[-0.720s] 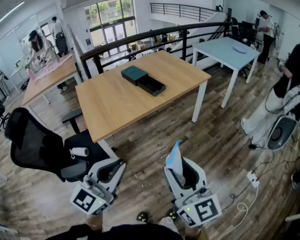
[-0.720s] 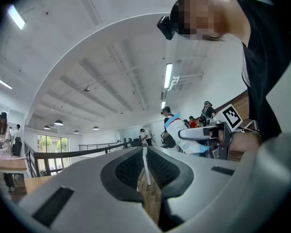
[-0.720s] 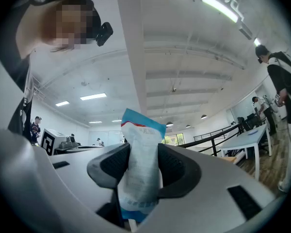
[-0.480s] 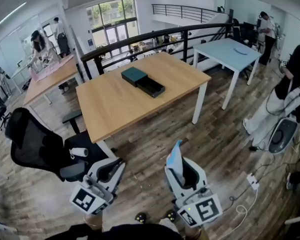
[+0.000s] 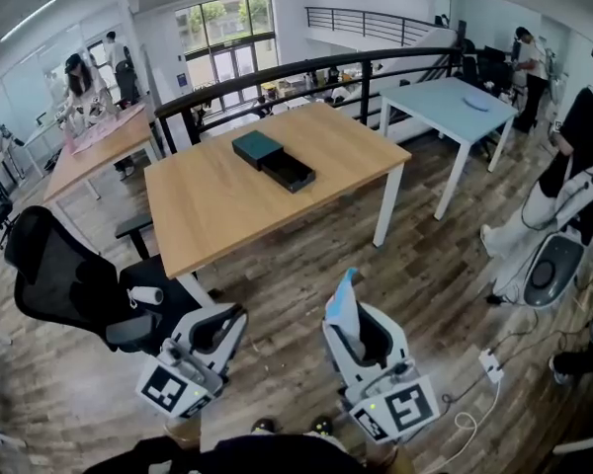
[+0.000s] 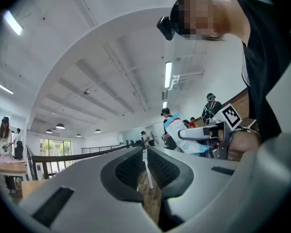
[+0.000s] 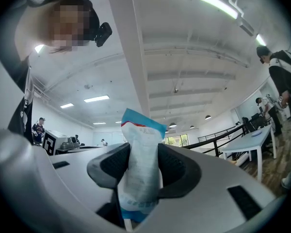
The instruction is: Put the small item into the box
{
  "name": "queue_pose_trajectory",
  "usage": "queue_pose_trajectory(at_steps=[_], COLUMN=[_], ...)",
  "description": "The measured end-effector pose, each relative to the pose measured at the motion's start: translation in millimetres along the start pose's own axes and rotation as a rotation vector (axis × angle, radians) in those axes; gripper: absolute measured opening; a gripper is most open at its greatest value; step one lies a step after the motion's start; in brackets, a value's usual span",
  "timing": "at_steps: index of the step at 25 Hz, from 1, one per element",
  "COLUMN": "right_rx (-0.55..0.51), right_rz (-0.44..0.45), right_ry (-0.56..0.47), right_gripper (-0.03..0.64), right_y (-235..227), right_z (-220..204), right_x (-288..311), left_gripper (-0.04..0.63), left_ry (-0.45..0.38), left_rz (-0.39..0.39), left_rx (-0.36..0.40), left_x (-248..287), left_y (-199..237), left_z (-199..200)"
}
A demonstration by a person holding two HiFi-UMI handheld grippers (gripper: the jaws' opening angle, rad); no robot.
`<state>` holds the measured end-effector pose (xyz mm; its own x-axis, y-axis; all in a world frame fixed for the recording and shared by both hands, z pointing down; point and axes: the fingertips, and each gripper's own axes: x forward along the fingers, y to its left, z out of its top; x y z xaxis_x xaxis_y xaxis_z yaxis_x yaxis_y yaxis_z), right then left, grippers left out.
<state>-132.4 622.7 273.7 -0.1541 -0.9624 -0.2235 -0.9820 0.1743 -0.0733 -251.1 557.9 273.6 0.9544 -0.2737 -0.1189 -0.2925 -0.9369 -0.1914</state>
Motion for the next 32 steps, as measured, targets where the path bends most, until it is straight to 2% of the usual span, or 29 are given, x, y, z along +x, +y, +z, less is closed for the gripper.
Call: queue_pose_trajectory(at_steps=[10,15,18,24,32], right_rx=[0.013,0.026,0.029,0.015,-0.022], right_rz=[0.011,0.025,0.025,0.039,0.037], right_ry=[0.008,0.011,0.016,0.026,0.049], right_gripper=[0.184,0.184,0.184,0.184,0.184], right_y=[-39.8,-50.8,-59.3,-67.8,-90.9], right_z=[-3.3,-9.1,-17.7,-19.8,-21.6], right_x=[-18.1,-14.7,-8.8,13.6,62.8], left_gripper=[0.038,0.038,0.038,0.038,0.038], left_ry=[-0.012,0.024,0.032,0.031,-0.004], left_rz=[0.007,0.016,0.019,0.052,0.053], left_rx=[-0.063,-0.009,-0.006,-0.027,-0.051], left_x=[28.4,42.3,46.8,55.6,86.3], left_y=[-23.9,-24.5,-22.8,1.9,47.8], left_z=[-4.9,-9.0,-17.9,-26.7,-39.9])
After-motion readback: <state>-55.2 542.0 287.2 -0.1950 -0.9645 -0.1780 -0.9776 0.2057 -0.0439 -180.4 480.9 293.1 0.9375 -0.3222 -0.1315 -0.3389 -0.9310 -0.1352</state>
